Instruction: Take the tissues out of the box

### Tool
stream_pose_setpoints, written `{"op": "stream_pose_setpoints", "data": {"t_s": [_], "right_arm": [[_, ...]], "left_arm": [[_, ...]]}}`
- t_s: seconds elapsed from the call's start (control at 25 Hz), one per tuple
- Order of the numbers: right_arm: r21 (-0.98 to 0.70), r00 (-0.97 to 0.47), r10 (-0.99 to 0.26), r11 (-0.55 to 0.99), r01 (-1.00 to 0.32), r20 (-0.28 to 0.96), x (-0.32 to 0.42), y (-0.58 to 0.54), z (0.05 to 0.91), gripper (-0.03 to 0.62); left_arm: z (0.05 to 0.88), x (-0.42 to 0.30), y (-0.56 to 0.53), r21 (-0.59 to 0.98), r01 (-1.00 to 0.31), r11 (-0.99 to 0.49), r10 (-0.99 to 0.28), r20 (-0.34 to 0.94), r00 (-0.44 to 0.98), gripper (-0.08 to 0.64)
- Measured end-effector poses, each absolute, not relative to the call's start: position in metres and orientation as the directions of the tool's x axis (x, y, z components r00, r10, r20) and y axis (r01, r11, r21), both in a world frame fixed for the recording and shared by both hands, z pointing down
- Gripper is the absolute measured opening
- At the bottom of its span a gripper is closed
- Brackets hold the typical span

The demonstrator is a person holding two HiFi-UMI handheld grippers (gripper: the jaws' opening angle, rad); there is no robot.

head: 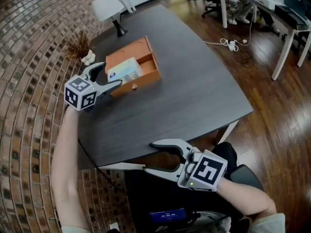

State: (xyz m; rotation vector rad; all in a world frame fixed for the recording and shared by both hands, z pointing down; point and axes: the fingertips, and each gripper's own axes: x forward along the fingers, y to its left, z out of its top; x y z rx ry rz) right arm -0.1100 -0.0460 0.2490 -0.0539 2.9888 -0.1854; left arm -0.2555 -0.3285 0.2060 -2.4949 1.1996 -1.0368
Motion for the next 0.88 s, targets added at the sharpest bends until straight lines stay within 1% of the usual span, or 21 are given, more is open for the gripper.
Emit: {"op": "stream_pose_setpoints", "data": {"t_s": [0.12,0.32,0.48,0.64,0.68,0.8,0.88], "right_arm": [[-0.124,-0.989,-0.045,0.992,-0.028,-0.140,-0.110,-0.047,0.249,0.255],[-0.130,-0.988,-0.048,0.991,-0.029,-0.147,-0.110,-0.049,0.248,0.255],[-0.134,-0.987,-0.051,0.991,-0.030,-0.155,-0.107,-0.052,0.247,0.255],[-0.142,-0.986,-0.051,0.989,-0.028,-0.158,-0.109,-0.051,0.248,0.255],[-0.143,-0.986,-0.050,0.989,-0.027,-0.158,-0.110,-0.051,0.248,0.255],[-0.144,-0.986,-0.046,0.989,-0.023,-0.158,-0.112,-0.049,0.250,0.255],[-0.139,-0.986,-0.046,0.990,-0.024,-0.159,-0.112,-0.049,0.250,0.255]], "left_arm": [[0.217,-0.261,-0.357,-0.399,-0.590,-0.702,-0.686,0.601,0.409,0.412],[0.248,-0.260,-0.378,-0.327,-0.532,-0.781,-0.560,0.742,0.368,0.457],[0.265,-0.263,-0.390,-0.335,-0.494,-0.802,-0.522,0.795,0.309,0.461],[0.274,-0.263,-0.392,-0.264,-0.508,-0.820,-0.471,0.817,0.334,0.460],[0.275,-0.262,-0.391,-0.248,-0.510,-0.823,-0.460,0.819,0.344,0.456],[0.280,-0.260,-0.389,-0.235,-0.492,-0.838,-0.441,0.823,0.358,0.394],[0.278,-0.259,-0.388,-0.251,-0.486,-0.837,-0.451,0.820,0.353,0.379]]}}
